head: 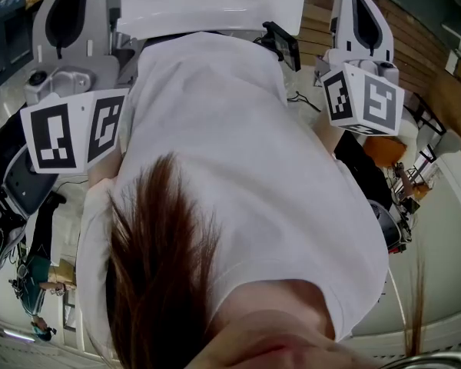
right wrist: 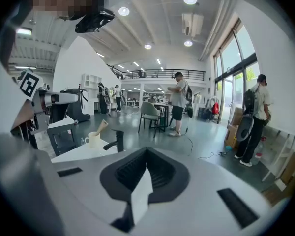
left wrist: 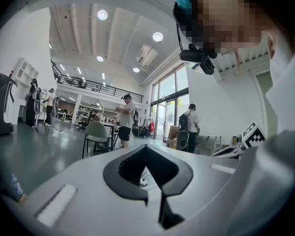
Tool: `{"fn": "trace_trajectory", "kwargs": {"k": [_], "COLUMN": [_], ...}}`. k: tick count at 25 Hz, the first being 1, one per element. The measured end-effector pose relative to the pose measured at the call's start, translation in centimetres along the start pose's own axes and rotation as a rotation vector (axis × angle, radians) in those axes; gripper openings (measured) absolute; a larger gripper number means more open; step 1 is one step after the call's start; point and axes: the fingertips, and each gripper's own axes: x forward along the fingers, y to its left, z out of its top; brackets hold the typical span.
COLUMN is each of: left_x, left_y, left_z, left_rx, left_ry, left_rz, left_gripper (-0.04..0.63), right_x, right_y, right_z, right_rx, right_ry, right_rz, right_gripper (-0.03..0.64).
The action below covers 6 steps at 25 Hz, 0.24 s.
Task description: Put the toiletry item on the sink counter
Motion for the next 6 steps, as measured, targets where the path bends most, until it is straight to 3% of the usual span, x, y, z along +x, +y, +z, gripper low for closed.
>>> {"fn": "trace_trajectory", "kwargs": {"k": [6], "left_x": [0.16], "left_y": [-0.06], "left_z": [0.05], "left_rx": [-0.006], "left_ry": [0.001], "left_rz": [-0.001], "left_gripper": [0.009], "right_x": [0.1], "right_y": [-0.08], "right_z": [-0.01], "right_rx": [-0.009], "right_ry": [0.007], "right_rz": [0.001], "right_gripper": [0.011]}}
